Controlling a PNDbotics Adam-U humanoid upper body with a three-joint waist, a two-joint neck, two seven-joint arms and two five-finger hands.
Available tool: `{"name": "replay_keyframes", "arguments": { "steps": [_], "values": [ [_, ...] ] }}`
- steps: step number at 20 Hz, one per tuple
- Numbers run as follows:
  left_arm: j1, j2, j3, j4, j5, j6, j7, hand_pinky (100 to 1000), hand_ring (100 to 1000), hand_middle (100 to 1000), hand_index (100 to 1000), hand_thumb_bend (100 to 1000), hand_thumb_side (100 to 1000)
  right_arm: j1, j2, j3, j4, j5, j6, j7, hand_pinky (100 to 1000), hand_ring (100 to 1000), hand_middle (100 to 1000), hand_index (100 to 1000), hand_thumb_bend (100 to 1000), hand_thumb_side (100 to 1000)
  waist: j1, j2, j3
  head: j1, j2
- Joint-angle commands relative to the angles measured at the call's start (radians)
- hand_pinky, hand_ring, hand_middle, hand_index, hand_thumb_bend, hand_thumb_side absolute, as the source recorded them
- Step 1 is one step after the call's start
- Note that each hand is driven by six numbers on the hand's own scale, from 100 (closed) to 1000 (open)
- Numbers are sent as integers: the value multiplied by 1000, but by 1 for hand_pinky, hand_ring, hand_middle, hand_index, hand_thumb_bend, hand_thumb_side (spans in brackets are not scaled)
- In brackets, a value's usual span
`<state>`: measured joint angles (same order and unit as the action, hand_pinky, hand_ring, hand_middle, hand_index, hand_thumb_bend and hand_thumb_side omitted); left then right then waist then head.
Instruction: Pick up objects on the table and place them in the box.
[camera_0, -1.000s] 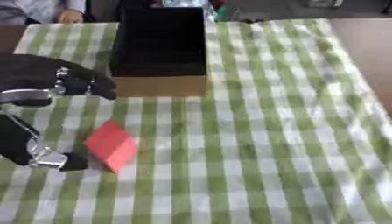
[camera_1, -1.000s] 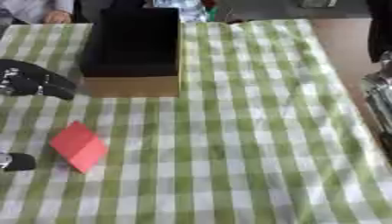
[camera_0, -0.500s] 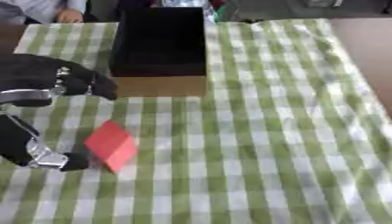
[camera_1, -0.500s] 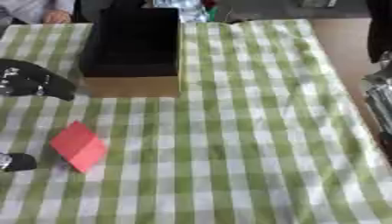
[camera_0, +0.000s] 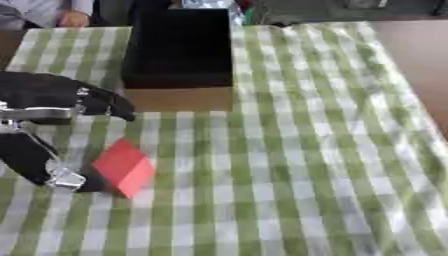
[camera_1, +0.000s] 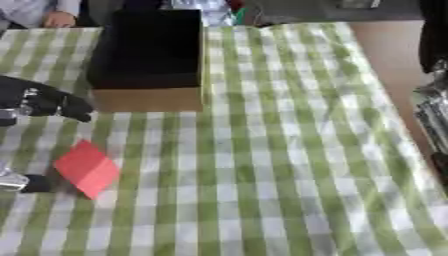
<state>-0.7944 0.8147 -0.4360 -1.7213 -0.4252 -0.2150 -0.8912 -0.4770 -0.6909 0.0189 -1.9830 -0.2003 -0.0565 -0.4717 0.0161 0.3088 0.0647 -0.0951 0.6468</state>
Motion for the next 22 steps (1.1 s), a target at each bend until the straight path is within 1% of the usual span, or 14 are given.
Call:
{"name": "replay_keyframes", "arguments": {
  "steps": [1, 7, 12, 16, 18, 21, 22],
  "values": [
    [-20, 7, -7, 41, -7, -29, -16, 984, 947, 927, 950, 504, 688, -16, -18, -12, -17, -7, 0, -6, 771, 681, 543, 822, 100, 625, 11, -1, -4, 5, -15],
    [-23, -3, -27, 90, 3, -45, -16, 976, 944, 924, 938, 495, 661, -16, -12, -13, -17, -9, 4, -16, 771, 681, 541, 821, 100, 625, 10, 10, -8, 8, -16],
    [-21, -5, -54, 118, 2, -59, -16, 974, 942, 921, 927, 482, 642, -15, -8, -16, -17, -10, 5, -23, 771, 681, 539, 820, 100, 625, 9, 13, -10, 11, -17],
    [-20, -8, -70, 146, -9, -68, -16, 970, 940, 917, 922, 450, 624, -14, -3, -16, -17, -13, 6, -27, 770, 680, 537, 820, 100, 626, 8, 13, -12, 12, -21],
    [-20, -12, -76, 164, -16, -74, -16, 967, 939, 915, 918, 422, 613, -14, -1, -16, -17, -13, 6, -27, 770, 680, 537, 819, 100, 627, 8, 13, -12, 12, -22],
    [-23, -19, -78, 181, -28, -84, -16, 953, 921, 877, 895, 302, 596, -10, 2, -19, -17, -13, 7, -29, 770, 680, 536, 819, 100, 627, 6, 14, -13, 13, -21],
    [-25, -22, -76, 182, -29, -88, -16, 947, 912, 856, 881, 275, 599, -8, 3, -19, -17, -13, 8, -30, 770, 680, 536, 819, 100, 628, 6, 14, -13, 12, -21]
  ]
}}
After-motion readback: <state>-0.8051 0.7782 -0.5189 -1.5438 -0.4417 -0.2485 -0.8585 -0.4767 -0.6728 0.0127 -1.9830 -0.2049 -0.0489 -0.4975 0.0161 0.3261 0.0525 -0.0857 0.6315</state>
